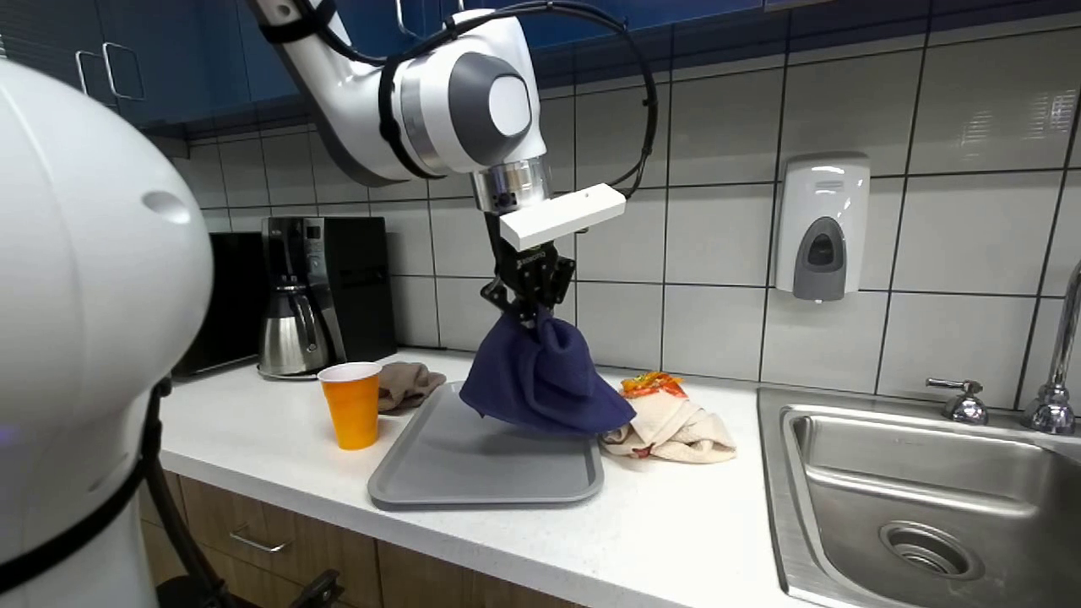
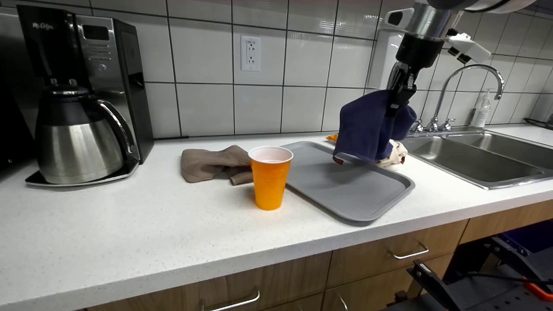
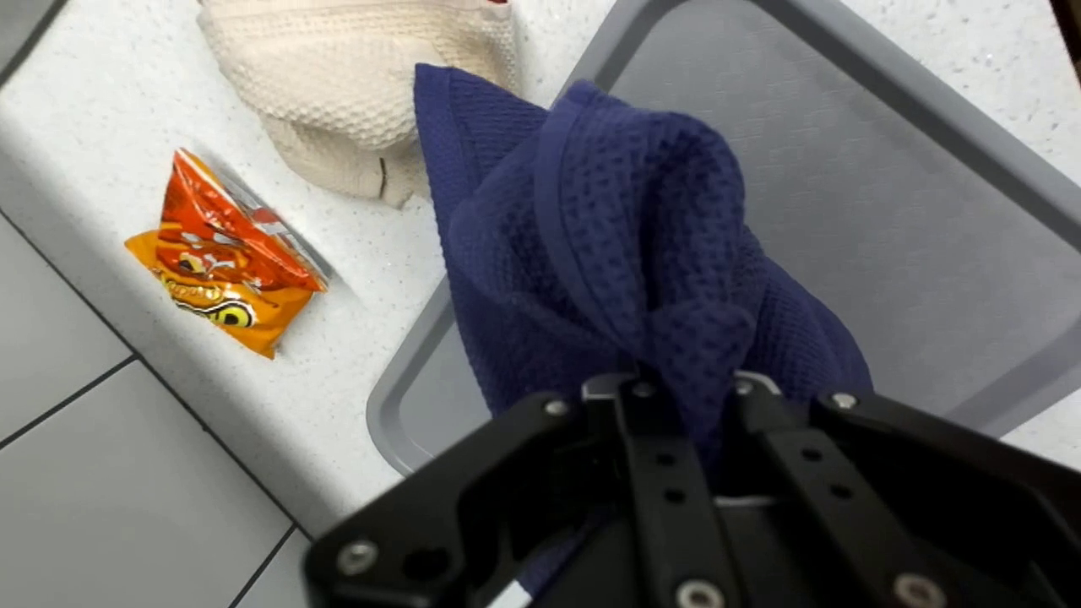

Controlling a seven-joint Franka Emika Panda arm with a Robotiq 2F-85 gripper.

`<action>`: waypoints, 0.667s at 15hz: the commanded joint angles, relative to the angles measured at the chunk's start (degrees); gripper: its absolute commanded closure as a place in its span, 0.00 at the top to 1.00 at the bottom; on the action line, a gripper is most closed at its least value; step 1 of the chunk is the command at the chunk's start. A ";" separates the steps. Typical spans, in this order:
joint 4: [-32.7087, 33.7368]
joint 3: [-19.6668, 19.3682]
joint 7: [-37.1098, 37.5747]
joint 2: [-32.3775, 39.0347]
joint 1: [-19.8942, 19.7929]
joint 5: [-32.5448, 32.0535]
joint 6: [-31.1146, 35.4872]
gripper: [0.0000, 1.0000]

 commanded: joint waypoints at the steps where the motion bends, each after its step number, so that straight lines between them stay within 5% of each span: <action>1: 0.48 -0.54 -2.91 -1.30 0.82 2.83 -3.55 0.02; 10: 0.41 0.72 -4.31 -1.44 1.46 2.76 -6.71 0.02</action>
